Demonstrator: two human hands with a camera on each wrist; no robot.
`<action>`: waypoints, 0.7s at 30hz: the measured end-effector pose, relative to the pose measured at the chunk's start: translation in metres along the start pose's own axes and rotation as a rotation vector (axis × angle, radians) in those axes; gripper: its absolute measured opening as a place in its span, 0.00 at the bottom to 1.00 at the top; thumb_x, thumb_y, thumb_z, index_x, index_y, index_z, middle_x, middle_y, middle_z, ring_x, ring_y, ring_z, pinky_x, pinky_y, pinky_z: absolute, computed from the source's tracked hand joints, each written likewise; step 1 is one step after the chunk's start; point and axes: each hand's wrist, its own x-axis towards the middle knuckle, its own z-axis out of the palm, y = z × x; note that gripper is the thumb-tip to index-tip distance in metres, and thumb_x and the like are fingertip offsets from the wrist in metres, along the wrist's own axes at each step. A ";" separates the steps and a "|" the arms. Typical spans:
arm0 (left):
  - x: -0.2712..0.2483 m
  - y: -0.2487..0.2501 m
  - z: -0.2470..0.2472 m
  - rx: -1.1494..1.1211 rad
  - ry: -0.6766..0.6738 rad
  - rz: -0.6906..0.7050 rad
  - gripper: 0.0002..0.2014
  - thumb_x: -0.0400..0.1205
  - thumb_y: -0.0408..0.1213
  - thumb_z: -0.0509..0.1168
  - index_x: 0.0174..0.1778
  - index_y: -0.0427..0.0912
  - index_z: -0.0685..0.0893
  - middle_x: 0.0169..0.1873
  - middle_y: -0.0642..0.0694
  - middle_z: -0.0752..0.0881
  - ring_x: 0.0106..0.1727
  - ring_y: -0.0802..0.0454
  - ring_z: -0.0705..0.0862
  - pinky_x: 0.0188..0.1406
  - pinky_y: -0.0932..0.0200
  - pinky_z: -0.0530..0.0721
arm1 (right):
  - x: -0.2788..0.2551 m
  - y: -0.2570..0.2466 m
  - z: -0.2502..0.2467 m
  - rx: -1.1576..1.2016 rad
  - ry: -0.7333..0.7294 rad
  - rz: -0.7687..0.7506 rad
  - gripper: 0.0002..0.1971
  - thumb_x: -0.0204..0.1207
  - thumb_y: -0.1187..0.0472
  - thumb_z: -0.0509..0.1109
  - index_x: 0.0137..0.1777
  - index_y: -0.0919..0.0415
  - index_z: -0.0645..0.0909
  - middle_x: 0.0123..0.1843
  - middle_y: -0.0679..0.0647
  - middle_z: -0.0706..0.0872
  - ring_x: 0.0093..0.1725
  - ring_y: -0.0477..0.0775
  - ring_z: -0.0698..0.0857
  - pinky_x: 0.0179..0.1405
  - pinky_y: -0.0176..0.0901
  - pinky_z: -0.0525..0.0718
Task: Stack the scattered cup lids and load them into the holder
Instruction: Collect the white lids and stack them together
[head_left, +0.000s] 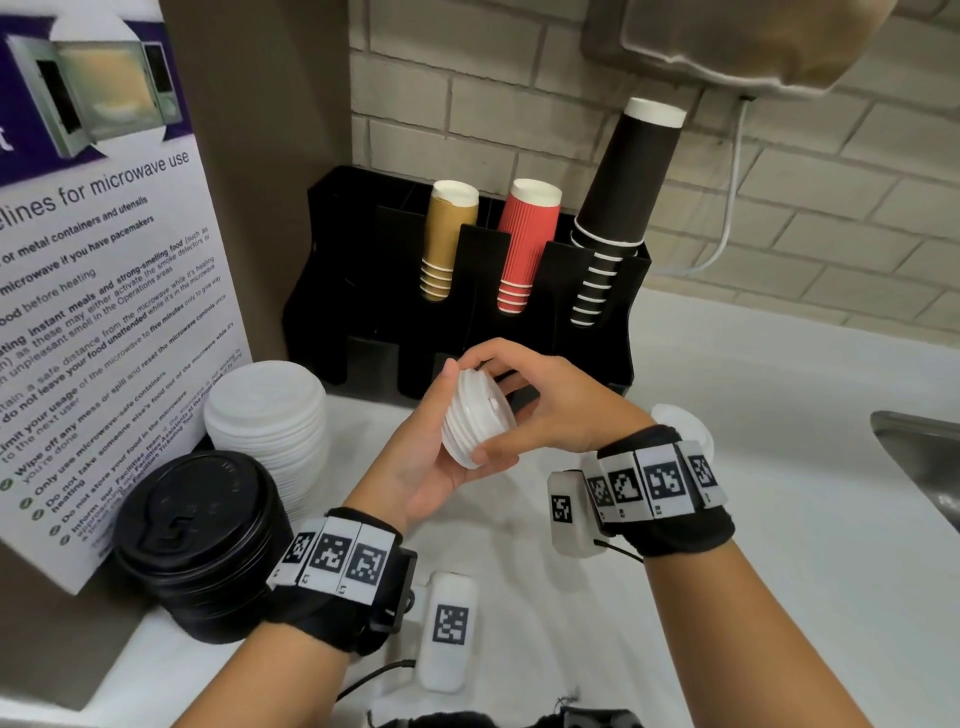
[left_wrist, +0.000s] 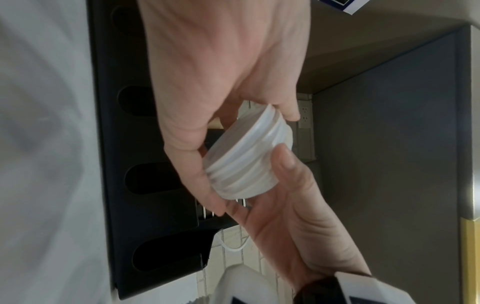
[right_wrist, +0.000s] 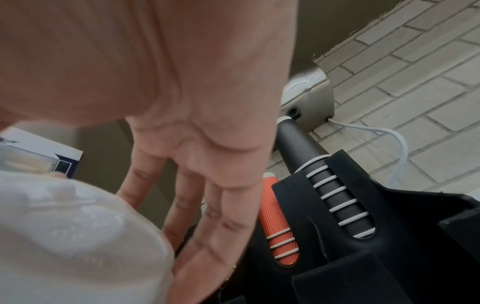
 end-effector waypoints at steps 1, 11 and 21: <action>0.000 0.001 0.000 0.006 0.000 0.004 0.32 0.75 0.63 0.62 0.73 0.49 0.78 0.64 0.43 0.86 0.64 0.44 0.87 0.48 0.44 0.89 | 0.000 0.000 0.000 -0.003 -0.005 0.001 0.35 0.59 0.56 0.86 0.67 0.46 0.76 0.58 0.40 0.83 0.59 0.40 0.83 0.47 0.32 0.84; 0.003 0.003 0.003 -0.074 0.091 0.034 0.35 0.72 0.62 0.65 0.73 0.48 0.77 0.67 0.40 0.84 0.65 0.43 0.85 0.48 0.44 0.89 | 0.007 -0.003 0.008 -0.074 0.030 -0.017 0.38 0.60 0.56 0.86 0.71 0.48 0.75 0.64 0.41 0.80 0.66 0.43 0.78 0.60 0.46 0.85; 0.006 0.005 -0.003 -0.097 0.091 0.066 0.33 0.75 0.63 0.60 0.71 0.46 0.80 0.64 0.39 0.86 0.64 0.44 0.86 0.53 0.42 0.89 | 0.024 -0.003 0.012 -0.222 0.035 -0.022 0.40 0.58 0.55 0.86 0.71 0.47 0.74 0.64 0.48 0.81 0.65 0.48 0.78 0.64 0.50 0.81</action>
